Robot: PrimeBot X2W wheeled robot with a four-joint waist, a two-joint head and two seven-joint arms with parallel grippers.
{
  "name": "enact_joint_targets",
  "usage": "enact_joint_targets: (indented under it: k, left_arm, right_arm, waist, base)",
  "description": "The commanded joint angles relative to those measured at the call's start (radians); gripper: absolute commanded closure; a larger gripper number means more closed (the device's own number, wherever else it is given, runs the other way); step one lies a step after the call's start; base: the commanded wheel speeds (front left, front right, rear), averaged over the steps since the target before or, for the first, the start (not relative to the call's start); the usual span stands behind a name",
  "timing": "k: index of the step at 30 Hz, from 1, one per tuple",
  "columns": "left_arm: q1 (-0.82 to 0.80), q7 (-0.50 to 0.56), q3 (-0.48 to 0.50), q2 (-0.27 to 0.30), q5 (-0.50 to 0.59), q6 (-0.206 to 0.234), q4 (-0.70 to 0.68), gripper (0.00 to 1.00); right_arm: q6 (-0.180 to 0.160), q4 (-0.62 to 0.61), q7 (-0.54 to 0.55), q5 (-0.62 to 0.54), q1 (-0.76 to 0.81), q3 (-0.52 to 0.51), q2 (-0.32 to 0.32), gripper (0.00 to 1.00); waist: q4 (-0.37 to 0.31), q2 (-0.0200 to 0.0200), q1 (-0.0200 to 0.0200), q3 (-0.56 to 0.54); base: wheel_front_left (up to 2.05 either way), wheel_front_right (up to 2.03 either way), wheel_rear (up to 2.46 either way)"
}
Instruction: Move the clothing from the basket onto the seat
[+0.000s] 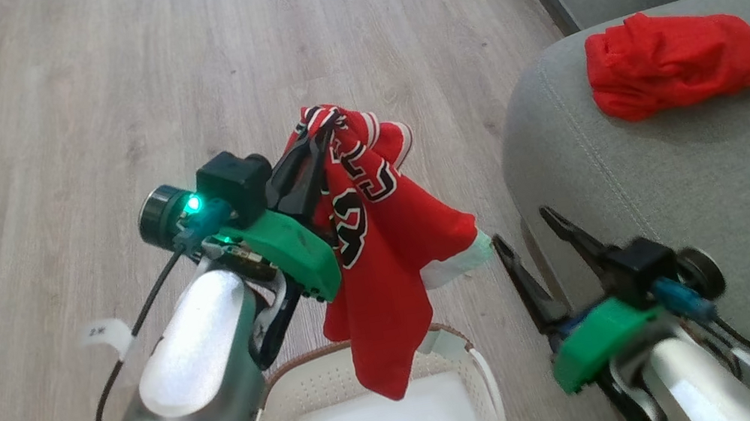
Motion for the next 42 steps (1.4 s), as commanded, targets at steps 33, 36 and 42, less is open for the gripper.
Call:
enact_joint_targets:
  k: [33, 36, 42]
  left_arm:
    - [-0.068, -0.022, -0.104, -0.018, -0.093, 0.049, -0.109, 1.00]
    - [-0.044, -0.029, -0.095, -0.011, -0.101, 0.063, -0.107, 0.71]
    - [-0.003, -0.043, -0.077, 0.000, -0.114, 0.088, -0.102, 0.00]
  right_arm:
    - [0.000, 0.291, -0.007, 0.205, -0.405, 0.360, -0.041, 1.00]
    - [0.000, 0.260, -0.007, 0.214, -0.413, 0.344, -0.058, 1.00]
    - [0.000, 0.221, -0.007, 0.227, -0.423, 0.312, -0.086, 1.00]
  waist:
    - [0.085, -0.0001, 0.0001, -0.021]
    - [0.069, -0.0001, 0.0001, -0.019]
    - [0.029, -0.0001, 0.0001, -0.013]
  base:
    - [0.00, 0.00, 0.00]
    - [0.00, 0.00, 0.00]
    - [0.00, 0.00, 0.00]
